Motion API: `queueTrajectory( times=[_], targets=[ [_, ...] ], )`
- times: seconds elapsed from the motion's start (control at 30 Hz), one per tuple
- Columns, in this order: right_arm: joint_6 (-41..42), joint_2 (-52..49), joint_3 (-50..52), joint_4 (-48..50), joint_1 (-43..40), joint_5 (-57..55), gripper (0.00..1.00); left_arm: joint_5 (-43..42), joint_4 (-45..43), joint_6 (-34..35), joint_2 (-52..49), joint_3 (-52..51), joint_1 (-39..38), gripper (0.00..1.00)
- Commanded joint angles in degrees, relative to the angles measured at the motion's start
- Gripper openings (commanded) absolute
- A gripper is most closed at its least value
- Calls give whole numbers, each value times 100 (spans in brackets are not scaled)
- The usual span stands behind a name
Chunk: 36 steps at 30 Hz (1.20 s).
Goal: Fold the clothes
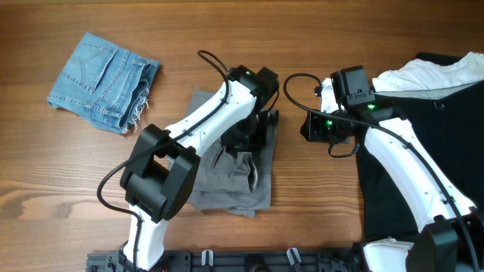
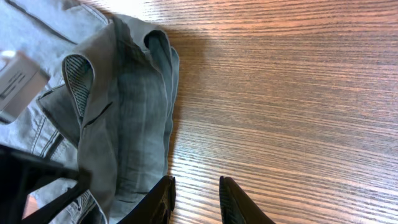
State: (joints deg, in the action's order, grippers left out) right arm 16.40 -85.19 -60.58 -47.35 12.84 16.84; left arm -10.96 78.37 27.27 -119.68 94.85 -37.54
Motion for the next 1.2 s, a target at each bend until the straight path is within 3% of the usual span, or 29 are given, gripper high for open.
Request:
queueTrajectory(
  times=[0.0,0.07,0.13,0.2,0.23,0.3,0.43,0.57,0.67,0.8,0.87,0.93,1.03,1.17],
  targets=[
    [4,44,-66,-7,7,-59,28,168,721,-636,319,505,553,45],
    [2,44,-66,-13,9,-11,31,520,800,-627,557,557,1021,61],
    [-105,44,-66,-15,9,136,31,162,750,-754,699,557,1458,66],
    [-1108,44,-66,22,63,1287,36,138,896,-800,721,557,1794,64],
    [-1488,44,-66,17,166,1668,37,138,1025,-802,719,553,1928,56],
    [-1655,42,-66,33,538,1572,36,188,1244,-933,719,387,2009,16],
    [-1379,-70,13,629,1272,1121,31,205,1064,-1189,791,149,2009,6],
    [-831,-772,26,1467,1429,330,32,214,1134,-1150,1829,149,2009,29],
    [-929,-1596,26,1729,1429,409,31,533,1080,-520,2841,13,1969,50],
    [-997,-2402,15,1626,1342,363,25,610,730,304,3558,-1246,1967,67],
    [-809,-2385,13,1521,1207,251,25,-79,109,369,3698,-2343,1967,70],
    [-719,-2382,15,1392,1099,219,25,-953,-793,389,3674,-3464,1967,57],
    [-739,-2293,13,997,1069,219,25,-1204,-2282,1010,3639,-4907,1989,4],
    [-787,-1792,9,673,1071,247,25,-844,-3567,1095,3637,-5539,2046,4]
  ],
)
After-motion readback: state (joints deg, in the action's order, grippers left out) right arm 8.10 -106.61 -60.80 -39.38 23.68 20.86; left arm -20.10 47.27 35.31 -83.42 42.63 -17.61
